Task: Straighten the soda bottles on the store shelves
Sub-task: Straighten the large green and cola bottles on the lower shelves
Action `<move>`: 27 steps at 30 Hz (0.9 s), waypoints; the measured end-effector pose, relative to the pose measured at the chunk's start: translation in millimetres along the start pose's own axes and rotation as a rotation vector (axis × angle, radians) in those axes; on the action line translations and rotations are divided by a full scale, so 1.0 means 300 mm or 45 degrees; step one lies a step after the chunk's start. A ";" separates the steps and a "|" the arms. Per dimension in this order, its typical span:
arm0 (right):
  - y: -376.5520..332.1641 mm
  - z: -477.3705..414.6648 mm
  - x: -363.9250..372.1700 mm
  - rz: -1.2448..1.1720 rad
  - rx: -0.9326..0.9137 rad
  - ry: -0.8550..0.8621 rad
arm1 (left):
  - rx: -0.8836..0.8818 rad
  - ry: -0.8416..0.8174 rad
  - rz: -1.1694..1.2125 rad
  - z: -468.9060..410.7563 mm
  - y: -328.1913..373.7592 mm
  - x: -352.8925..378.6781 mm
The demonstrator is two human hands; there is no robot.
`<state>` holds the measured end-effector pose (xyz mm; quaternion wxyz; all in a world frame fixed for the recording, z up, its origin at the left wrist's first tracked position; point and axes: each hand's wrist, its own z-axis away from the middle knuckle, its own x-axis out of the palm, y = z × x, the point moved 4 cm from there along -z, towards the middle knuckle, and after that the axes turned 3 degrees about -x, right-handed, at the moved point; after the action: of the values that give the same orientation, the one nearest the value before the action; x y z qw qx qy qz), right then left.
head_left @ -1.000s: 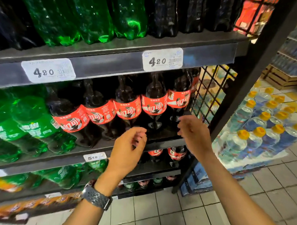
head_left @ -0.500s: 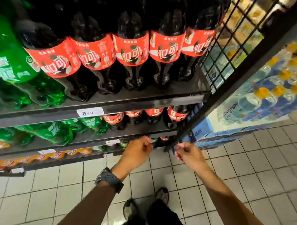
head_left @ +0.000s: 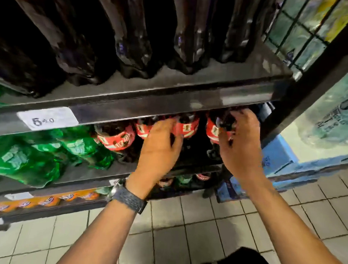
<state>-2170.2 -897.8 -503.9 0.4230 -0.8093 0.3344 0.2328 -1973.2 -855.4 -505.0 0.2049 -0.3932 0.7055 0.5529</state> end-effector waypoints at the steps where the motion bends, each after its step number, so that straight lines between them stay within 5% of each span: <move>1: 0.019 -0.012 0.014 0.022 -0.043 0.071 | 0.074 0.065 -0.096 -0.013 -0.008 0.015; 5: 0.097 -0.050 0.069 -0.040 -0.061 0.245 | 0.237 0.329 -0.412 -0.067 -0.017 0.054; 9: 0.150 -0.090 0.123 -0.082 -0.002 0.300 | 0.274 0.475 -0.329 -0.151 -0.038 0.094; 20: 0.208 -0.166 0.106 -0.146 0.084 0.106 | 0.239 0.506 -0.317 -0.290 -0.014 0.195; 27: 0.185 -0.157 0.111 -0.041 0.011 0.187 | 0.237 0.246 -0.014 -0.333 -0.065 0.163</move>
<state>-2184.7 -972.1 -530.0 0.4045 -0.8277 0.3524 0.1647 -1973.1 -966.8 -521.9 0.1748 -0.4278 0.7680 0.4433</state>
